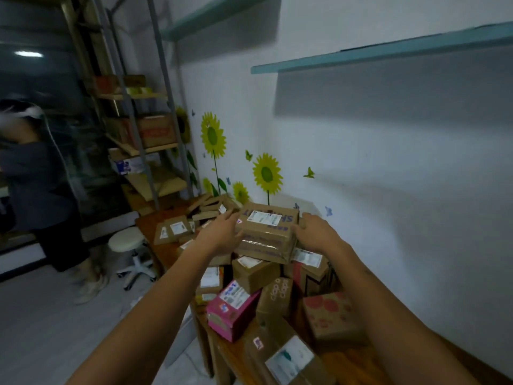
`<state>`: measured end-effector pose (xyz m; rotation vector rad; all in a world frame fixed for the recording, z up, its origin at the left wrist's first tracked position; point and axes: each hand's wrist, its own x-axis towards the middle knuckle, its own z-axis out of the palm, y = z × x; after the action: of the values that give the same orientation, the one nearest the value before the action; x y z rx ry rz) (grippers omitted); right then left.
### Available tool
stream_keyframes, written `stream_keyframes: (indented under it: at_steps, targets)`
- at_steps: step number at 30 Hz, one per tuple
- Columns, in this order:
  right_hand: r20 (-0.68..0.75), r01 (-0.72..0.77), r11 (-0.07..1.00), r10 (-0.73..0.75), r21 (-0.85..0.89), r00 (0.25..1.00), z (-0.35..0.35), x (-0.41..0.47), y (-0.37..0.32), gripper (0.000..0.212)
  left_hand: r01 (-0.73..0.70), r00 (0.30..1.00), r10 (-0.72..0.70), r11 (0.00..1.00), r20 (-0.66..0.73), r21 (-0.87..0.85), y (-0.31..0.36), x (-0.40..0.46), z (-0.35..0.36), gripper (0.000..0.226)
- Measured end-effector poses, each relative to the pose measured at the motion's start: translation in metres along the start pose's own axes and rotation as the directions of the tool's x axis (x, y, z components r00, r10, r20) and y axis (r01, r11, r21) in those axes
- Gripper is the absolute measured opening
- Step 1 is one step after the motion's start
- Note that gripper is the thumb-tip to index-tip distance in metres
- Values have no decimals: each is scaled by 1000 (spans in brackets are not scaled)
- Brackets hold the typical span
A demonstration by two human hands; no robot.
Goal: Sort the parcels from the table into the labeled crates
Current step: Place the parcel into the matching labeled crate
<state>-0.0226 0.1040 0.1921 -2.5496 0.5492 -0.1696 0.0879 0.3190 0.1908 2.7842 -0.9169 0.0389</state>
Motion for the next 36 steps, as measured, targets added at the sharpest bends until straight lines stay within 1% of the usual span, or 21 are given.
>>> stream_keyframes:
  at_steps: [2, 5, 6, 8, 9, 12, 14, 17, 18, 20, 21, 23, 25, 26, 28, 29, 32, 33, 35, 36]
  targets:
    - [27, -17, 1000, 17, -10, 999, 8, 32, 1, 40, 9, 1000, -8, 999, 14, -33, -21, 35, 10, 64]
    - [41, -63, 995, 60, 74, 997, 28, 80, 9, 32, 31, 997, -25, 996, 72, -89, -50, 90, 24, 65]
    - [18, -75, 991, 73, 114, 997, 33, 92, 11, 32, 40, 996, -31, 993, 85, -109, -58, 107, 28, 66]
    - [15, -138, 975, 137, 175, 990, 43, 118, 16, 39, 55, 992, -37, 987, 124, -148, -72, 146, 41, 70]
    - [5, -157, 968, 159, 195, 987, 48, 130, 18, 41, 46, 990, -26, 989, 142, -140, -77, 164, 47, 71]
    - [11, -253, 945, 256, 206, 967, 63, 158, 18, 40, 30, 982, -1, 989, 191, -147, -95, 213, 75, 73]
    - [21, -330, 919, 334, 216, 942, 78, 184, 25, 42, 26, 978, 17, 980, 208, -199, -110, 248, 99, 74]
    - [13, -432, 863, 445, 262, 896, 99, 221, 23, 53, 22, 963, 54, 960, 263, -278, -132, 292, 130, 86]
    - [12, -463, 838, 480, 288, 877, 105, 231, 22, 56, 31, 961, 60, 946, 269, -322, -135, 301, 136, 86]
    - [6, -525, 788, 552, 322, 834, 119, 246, 15, 58, 11, 966, 96, 913, 241, -407, -141, 316, 148, 77]
    - [1, -551, 763, 585, 339, 811, 125, 254, 14, 56, -12, 965, 126, 895, 229, -445, -142, 323, 153, 74]
    - [-13, -583, 721, 633, 375, 774, 133, 264, 12, 45, -10, 955, 167, 846, 247, -534, -142, 331, 160, 81]
    - [-6, -617, 676, 676, 402, 737, 143, 271, 10, 42, 47, 951, 157, 780, 267, -624, -142, 336, 169, 85]
    - [-8, -633, 655, 698, 413, 716, 148, 272, 11, 47, 90, 953, 127, 750, 275, -656, -143, 337, 175, 83]
    - [-16, -633, 631, 714, 449, 700, 154, 273, 11, 61, 146, 957, 77, 706, 280, -693, -141, 333, 181, 70]
    - [-24, -624, 623, 716, 472, 697, 156, 274, 10, 67, 160, 955, 72, 694, 288, -702, -141, 333, 181, 65]
    - [-47, -590, 609, 716, 531, 697, 163, 272, 21, 79, 152, 958, 95, 636, 272, -757, -144, 336, 179, 58]
    - [-61, -582, 597, 726, 552, 685, 163, 265, 21, 75, 139, 960, 108, 617, 258, -775, -145, 336, 177, 55]
    - [-97, -573, 571, 753, 588, 651, 160, 242, 18, 52, 105, 956, 166, 575, 242, -811, -140, 330, 170, 42]
    - [-120, -568, 561, 768, 602, 630, 161, 226, 21, 43, 82, 950, 207, 559, 235, -825, -135, 326, 165, 33]
